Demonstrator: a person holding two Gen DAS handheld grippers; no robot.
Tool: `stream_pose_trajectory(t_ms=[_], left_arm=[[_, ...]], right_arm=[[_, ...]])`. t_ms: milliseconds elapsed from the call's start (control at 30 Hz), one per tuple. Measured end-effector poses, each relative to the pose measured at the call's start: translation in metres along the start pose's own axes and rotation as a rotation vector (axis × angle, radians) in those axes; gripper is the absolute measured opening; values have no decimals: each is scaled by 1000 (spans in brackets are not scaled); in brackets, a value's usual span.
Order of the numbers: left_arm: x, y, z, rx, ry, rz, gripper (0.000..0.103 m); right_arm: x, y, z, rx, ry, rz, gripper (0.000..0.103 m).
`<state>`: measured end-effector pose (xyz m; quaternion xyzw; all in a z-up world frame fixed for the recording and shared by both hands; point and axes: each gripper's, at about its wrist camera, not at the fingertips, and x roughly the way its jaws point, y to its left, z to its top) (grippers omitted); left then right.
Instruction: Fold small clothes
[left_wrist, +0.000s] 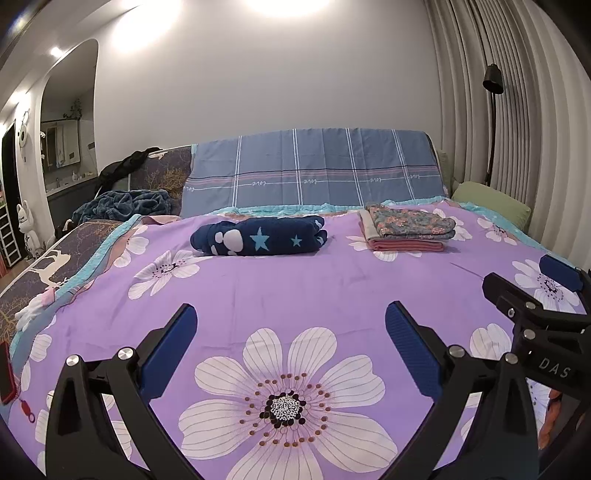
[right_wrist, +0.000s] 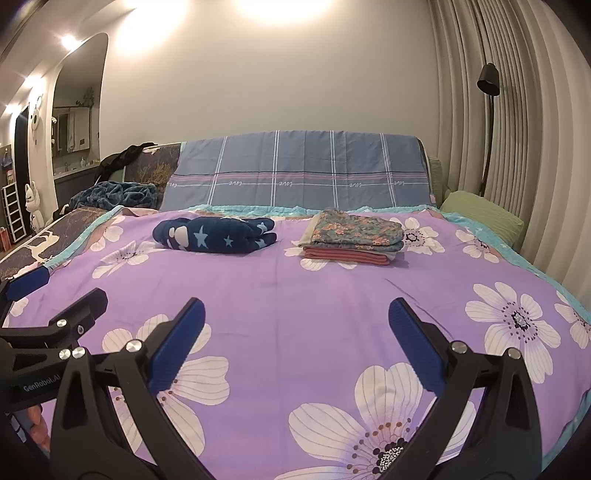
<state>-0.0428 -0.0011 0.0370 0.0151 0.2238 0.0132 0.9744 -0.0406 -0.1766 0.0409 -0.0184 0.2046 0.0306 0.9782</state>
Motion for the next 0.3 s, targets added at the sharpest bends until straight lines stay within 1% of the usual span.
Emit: stream_pose_trajectory(t_ms=[300], left_arm=[[2,-3,-2,3,16,2,102]], right_arm=[[1,2,-2,-8,5,-3,101]])
